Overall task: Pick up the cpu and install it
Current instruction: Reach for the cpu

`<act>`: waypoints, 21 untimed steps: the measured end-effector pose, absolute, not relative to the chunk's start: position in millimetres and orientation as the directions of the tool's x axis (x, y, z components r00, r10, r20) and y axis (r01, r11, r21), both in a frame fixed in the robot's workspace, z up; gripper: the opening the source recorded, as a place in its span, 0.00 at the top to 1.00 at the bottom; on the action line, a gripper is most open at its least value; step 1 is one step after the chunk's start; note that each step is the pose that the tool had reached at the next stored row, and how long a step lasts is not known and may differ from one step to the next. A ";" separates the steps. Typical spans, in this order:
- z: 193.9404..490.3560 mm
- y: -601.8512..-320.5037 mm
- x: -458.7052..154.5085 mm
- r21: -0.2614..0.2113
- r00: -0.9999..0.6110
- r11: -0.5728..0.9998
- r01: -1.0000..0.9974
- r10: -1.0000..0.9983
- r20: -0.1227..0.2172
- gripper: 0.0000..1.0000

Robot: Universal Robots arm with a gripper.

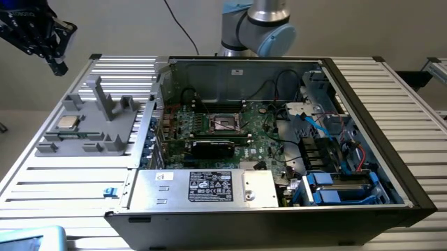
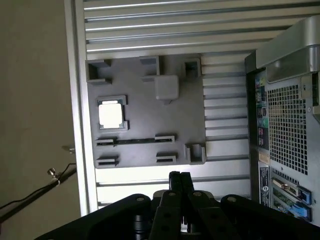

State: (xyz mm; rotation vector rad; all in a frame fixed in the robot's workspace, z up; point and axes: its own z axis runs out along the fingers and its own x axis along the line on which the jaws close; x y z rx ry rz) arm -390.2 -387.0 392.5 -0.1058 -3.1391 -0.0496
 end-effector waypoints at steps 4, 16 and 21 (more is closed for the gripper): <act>392.4 -385.1 -399.8 0.031 -0.998 0.998 0.063 0.063 0.008 0.89; 391.2 -365.8 -422.7 0.031 -0.999 0.998 0.052 0.052 0.008 0.89; 390.3 -357.2 -427.4 0.031 -0.999 0.998 0.047 0.047 0.009 0.89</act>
